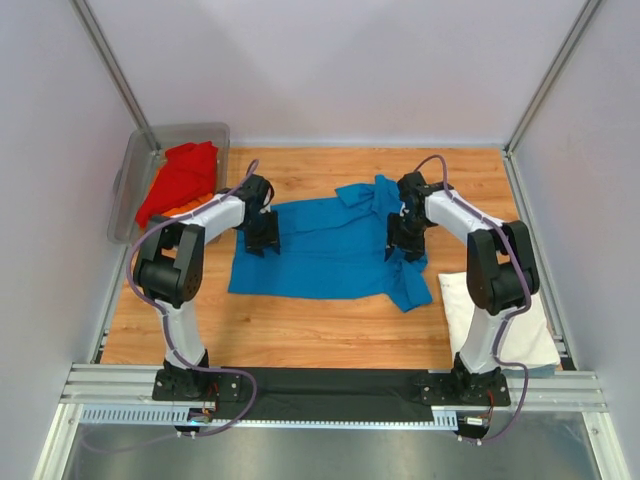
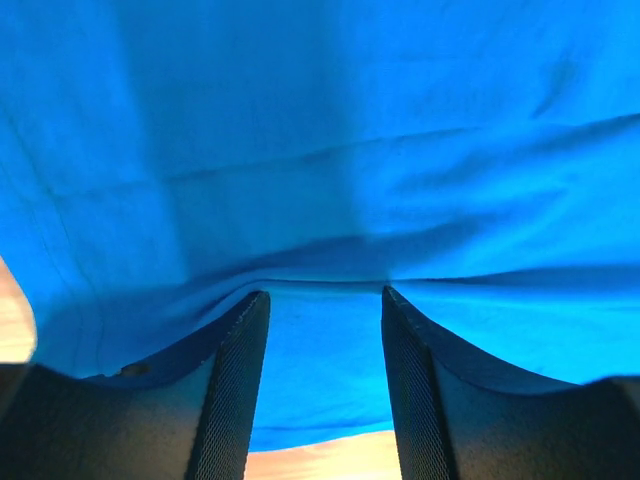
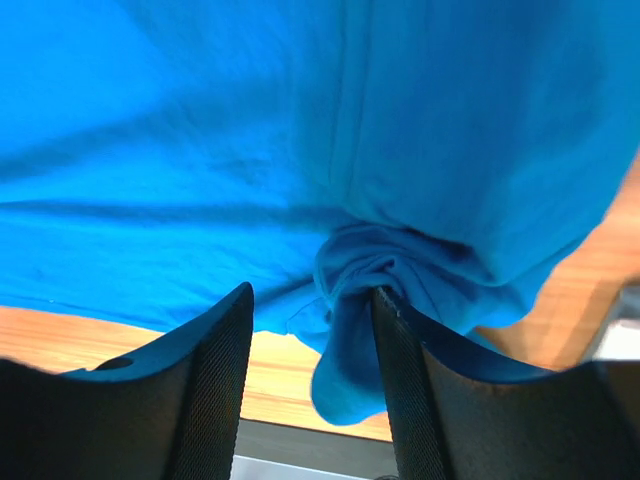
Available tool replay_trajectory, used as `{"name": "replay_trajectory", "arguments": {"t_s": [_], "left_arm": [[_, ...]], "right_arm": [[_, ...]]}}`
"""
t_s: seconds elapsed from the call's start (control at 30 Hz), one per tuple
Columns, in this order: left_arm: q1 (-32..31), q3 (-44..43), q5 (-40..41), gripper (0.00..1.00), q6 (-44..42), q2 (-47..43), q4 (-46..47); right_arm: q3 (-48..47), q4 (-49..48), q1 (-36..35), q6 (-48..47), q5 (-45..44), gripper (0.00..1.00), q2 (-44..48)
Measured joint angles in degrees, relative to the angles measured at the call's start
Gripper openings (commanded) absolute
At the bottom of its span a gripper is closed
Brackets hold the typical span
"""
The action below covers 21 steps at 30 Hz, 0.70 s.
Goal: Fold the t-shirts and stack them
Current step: Flatten the tshirt out
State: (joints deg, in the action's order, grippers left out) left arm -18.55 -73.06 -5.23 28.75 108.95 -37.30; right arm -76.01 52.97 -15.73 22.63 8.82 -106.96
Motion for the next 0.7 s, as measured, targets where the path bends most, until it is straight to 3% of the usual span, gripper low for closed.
{"name": "replay_trajectory", "arguments": {"t_s": [0.17,0.3,0.47,0.6,0.7], "left_arm": [[0.68,1.25,0.24,0.59,-0.83,-1.40,-0.44],[-0.57,6.56,0.15,0.61,-0.76,-7.76,-2.97],[-3.32,11.98,0.31,0.60,-0.20,-22.25,-5.75],[-3.67,16.31,0.22,0.59,1.49,-33.42,-6.43],[-3.52,20.15,0.46,0.58,3.23,-39.12,-7.13]], "right_arm": [[-6.32,2.58,0.00,-0.26,-1.90,0.69,-0.20],[-2.99,4.81,0.00,-0.85,-6.69,0.74,5.79],[9.49,7.13,0.00,-0.94,-11.02,0.51,21.81],[16.90,7.23,0.00,-0.33,-11.76,0.26,28.26],[20.02,5.55,-0.15,0.46,-11.04,0.26,27.96]]}}
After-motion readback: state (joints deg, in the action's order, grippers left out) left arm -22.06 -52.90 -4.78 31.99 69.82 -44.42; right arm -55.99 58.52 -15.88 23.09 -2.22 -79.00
